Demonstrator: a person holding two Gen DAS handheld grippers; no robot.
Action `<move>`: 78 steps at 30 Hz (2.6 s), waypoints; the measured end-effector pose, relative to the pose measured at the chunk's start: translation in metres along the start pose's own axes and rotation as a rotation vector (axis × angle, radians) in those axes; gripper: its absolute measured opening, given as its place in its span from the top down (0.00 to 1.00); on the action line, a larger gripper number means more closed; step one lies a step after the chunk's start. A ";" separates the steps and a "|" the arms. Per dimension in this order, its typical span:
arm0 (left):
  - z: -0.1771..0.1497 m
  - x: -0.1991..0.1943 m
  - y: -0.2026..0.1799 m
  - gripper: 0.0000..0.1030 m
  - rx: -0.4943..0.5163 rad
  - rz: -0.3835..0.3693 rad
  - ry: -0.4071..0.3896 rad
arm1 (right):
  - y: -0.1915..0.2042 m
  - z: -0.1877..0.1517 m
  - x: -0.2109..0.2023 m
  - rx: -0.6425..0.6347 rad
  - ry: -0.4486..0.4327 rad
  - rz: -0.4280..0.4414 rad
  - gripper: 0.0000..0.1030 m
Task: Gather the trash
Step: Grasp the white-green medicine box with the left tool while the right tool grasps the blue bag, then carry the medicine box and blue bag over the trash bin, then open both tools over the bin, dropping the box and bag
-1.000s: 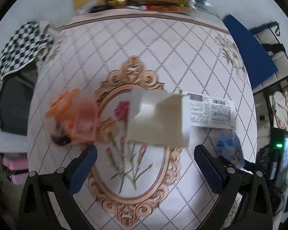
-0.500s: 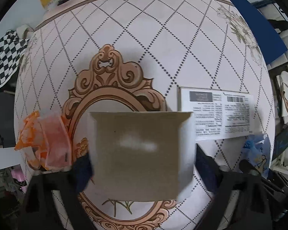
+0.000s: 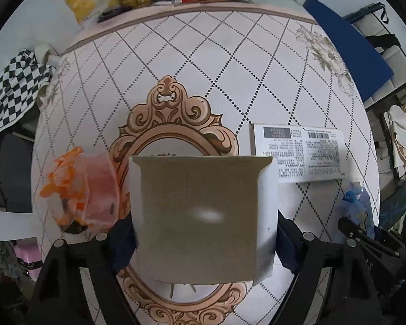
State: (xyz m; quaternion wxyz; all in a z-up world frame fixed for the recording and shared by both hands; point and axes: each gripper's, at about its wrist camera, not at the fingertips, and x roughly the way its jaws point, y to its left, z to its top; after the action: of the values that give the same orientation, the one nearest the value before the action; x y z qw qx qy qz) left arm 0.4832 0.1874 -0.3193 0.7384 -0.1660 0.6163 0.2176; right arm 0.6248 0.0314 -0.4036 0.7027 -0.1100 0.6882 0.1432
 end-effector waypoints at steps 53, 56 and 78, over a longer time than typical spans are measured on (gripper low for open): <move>-0.559 -0.028 0.139 0.19 -0.014 -0.210 0.188 | 0.000 -0.666 -0.001 -0.016 0.159 0.216 0.67; -0.571 0.041 0.138 0.18 -0.049 -0.244 0.261 | -0.004 -0.676 0.067 0.002 0.214 0.231 0.67; -0.632 0.277 0.159 0.05 -0.181 -0.205 0.293 | 0.012 -0.671 0.401 0.016 0.339 0.361 0.35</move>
State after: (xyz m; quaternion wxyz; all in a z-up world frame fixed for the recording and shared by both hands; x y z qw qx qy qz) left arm -0.0896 0.0307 -0.7048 0.6413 -0.3233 0.6749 0.1695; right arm -0.0027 -0.1735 -0.8223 0.5411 -0.0020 0.8058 0.2404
